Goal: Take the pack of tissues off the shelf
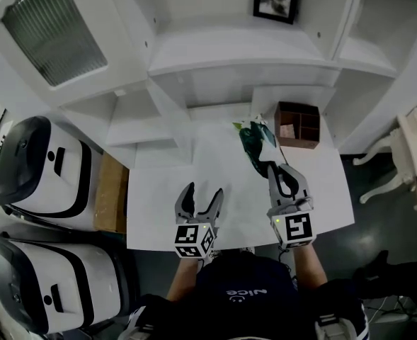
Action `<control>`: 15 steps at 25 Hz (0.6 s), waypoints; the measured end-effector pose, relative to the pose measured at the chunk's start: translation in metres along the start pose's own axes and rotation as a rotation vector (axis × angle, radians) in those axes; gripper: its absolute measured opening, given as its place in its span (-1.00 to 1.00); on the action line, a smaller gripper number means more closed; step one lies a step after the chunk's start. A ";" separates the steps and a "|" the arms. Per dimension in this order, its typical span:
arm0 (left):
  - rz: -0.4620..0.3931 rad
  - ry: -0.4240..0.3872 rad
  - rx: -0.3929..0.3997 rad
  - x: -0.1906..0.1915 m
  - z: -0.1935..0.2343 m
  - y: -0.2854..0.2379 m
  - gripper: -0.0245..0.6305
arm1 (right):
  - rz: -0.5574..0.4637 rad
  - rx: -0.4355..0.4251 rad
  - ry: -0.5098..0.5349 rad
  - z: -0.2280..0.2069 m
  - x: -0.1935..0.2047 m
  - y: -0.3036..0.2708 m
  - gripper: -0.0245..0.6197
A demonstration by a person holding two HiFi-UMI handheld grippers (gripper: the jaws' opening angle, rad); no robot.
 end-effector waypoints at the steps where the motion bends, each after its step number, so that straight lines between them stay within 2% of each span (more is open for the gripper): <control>1: 0.003 -0.003 0.002 0.001 0.000 0.000 0.11 | 0.017 -0.006 -0.006 0.004 0.008 0.000 -0.87; 9: 0.049 -0.018 0.015 0.021 -0.001 0.000 0.11 | 0.130 -0.038 -0.004 0.036 0.074 -0.003 -0.87; 15: 0.075 -0.026 0.022 0.032 -0.002 -0.001 0.11 | 0.211 -0.061 -0.066 0.052 0.114 -0.003 -0.87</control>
Point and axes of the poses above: the fingertips, and each gripper's own axes: y backward along the fingers, z to its left, x out of its underside, the point moved 1 cm from there along y, backward along the fingers, and after that the axes turned 10 degrees about y, right-handed, at the moved point
